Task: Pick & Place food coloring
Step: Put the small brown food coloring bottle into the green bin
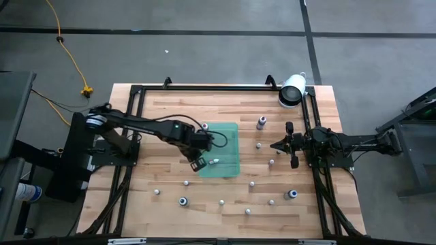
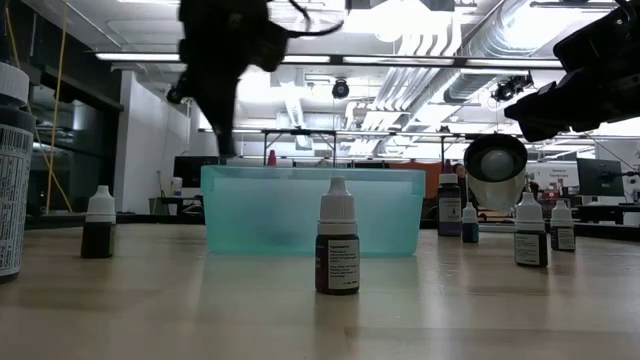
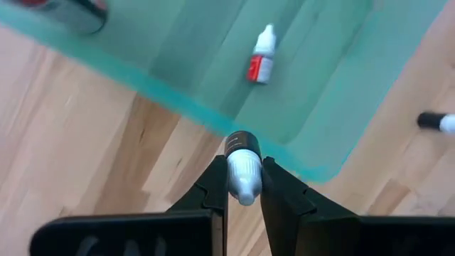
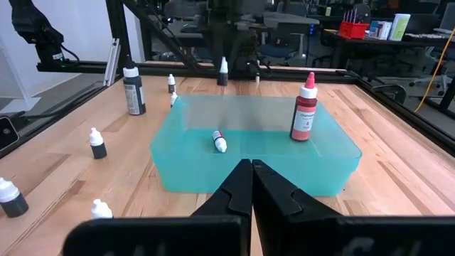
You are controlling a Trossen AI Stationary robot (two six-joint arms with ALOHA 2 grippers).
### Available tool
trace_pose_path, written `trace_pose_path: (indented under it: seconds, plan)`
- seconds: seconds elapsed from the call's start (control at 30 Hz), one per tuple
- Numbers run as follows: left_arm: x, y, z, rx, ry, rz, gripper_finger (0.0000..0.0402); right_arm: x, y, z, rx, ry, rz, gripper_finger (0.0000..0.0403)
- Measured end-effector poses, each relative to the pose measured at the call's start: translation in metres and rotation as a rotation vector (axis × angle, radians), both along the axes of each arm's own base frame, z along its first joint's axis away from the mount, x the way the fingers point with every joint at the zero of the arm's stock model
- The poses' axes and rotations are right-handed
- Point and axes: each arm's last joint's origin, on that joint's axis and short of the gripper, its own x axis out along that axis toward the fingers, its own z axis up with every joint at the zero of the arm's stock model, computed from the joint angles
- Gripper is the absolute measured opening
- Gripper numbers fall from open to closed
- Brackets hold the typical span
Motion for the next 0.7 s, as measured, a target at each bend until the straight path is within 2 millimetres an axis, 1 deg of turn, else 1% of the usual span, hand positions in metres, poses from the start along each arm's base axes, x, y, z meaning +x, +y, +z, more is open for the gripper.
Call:
trace_pose_path:
  seconds: [0.13, 0.2, 0.27, 0.33, 0.4, 0.57, 0.7]
  plan:
    - [0.02, -0.007, -0.003, -0.02, 0.015, -0.011, 0.0042, 0.0, 0.0, 0.0, 0.0, -0.001, 0.0, 0.0]
    - [0.027, -0.011, -0.004, -0.021, 0.032, -0.004, 0.0042, 0.0, 0.0, 0.0, 0.0, -0.001, 0.0, 0.0]
    - [0.037, -0.013, -0.008, -0.024, 0.039, 0.011, 0.0042, 0.0, 0.0, 0.0, 0.0, 0.0, 0.0, 0.0]
    - [0.041, -0.016, -0.016, -0.028, 0.074, 0.036, 0.0042, 0.0, 0.0, 0.0, 0.0, 0.001, 0.0, 0.0]
    - [0.05, -0.019, -0.019, -0.033, 0.063, 0.066, 0.0042, 0.0, 0.0, 0.0, 0.0, 0.0, 0.0, 0.0]
    - [0.057, -0.03, -0.031, -0.058, 0.073, 0.15, 0.0042, 0.0, 0.0, -0.001, 0.0, 0.006, 0.0, 0.0]
    - [0.059, -0.04, -0.037, -0.076, 0.086, 0.22, 0.0042, 0.001, 0.0, -0.001, 0.0, 0.014, 0.0, 0.0]
